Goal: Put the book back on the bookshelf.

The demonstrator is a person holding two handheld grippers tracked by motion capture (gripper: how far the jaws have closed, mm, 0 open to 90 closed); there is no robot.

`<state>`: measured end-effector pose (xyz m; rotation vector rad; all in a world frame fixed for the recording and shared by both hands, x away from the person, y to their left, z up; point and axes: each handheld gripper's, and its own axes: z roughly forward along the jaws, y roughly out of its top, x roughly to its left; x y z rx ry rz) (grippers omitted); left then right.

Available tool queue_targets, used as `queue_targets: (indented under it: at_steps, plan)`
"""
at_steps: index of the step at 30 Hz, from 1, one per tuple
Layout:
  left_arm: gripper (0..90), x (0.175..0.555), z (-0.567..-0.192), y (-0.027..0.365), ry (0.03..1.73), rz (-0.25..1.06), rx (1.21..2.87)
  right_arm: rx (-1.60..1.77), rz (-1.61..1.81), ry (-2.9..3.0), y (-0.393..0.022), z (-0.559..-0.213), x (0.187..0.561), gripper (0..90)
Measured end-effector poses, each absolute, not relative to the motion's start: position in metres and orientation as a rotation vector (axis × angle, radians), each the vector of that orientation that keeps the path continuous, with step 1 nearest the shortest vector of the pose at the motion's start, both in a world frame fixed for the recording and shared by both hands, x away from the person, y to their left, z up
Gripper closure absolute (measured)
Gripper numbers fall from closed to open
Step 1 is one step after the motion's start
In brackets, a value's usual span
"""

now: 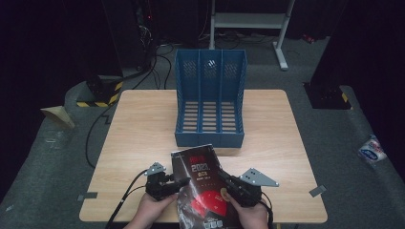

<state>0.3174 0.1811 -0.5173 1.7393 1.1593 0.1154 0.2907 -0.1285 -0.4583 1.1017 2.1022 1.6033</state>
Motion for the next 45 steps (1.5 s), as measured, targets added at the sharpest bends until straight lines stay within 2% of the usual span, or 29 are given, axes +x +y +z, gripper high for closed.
queue_targets:
  at_steps: [3,7,25,45]
  plan:
    - [63.4,0.314,-0.509,0.185,1.125,0.159,1.71,1.099,1.61,2.089,-0.129,-0.455,0.291,86.6]
    - [72.2,0.31,-0.501,0.187,1.08,0.197,1.708,1.099,1.613,2.072,-0.129,-0.454,0.292,86.5]
    - [83.0,0.316,-0.475,0.188,1.02,0.302,1.737,1.167,1.578,2.068,-0.129,-0.459,0.316,85.6]
    - [86.5,0.342,-0.425,0.183,0.924,0.45,1.664,1.153,1.579,1.988,-0.127,-0.43,0.348,84.7]
